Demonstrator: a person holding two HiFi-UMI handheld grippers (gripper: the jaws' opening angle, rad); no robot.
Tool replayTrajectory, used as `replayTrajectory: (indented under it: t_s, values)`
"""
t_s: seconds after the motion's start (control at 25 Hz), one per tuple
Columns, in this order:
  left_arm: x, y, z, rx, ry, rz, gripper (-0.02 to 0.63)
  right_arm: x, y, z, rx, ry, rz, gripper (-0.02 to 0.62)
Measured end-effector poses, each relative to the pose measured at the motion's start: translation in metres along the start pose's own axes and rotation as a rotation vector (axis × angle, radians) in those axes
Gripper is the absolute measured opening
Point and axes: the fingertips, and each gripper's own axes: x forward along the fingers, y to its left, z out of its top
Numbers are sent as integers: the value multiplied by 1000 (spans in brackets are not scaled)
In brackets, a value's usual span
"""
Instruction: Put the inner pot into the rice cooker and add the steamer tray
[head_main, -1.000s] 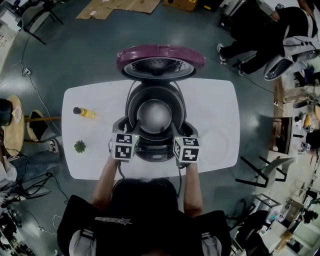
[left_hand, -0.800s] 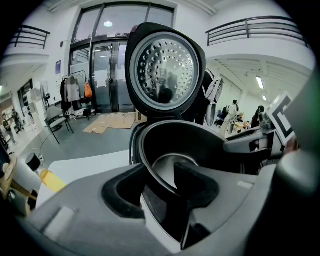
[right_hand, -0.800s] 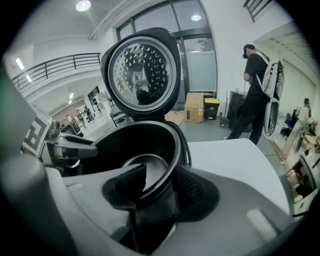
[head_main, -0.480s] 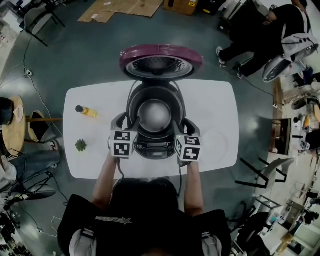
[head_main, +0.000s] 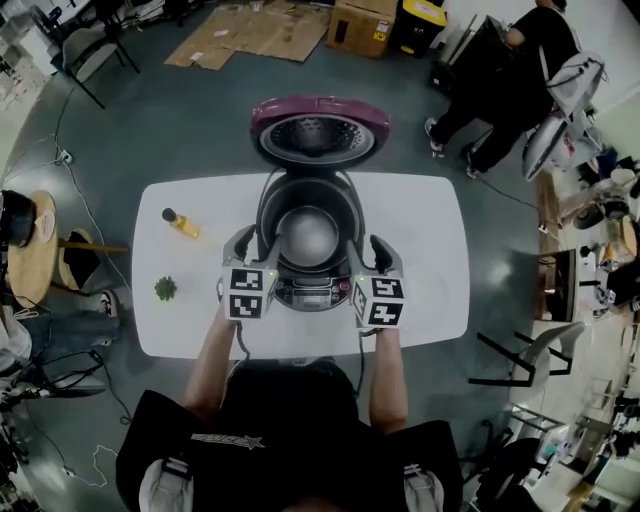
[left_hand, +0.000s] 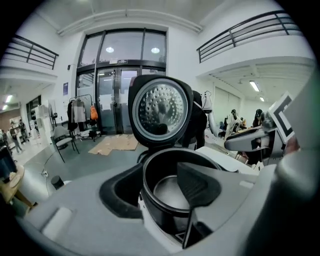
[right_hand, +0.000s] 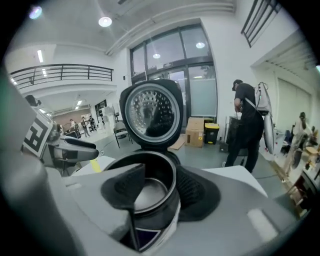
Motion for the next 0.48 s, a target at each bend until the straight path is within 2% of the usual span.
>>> replayTrajectory:
  t_s: [0.24, 0.48]
  values:
    - [-44, -12, 38, 23, -152, 36, 198, -47, 8, 34, -56, -188, 13, 195]
    - [-90, -25, 55, 39, -276, 59, 146, -99, 16, 56, -93, -365, -7, 147]
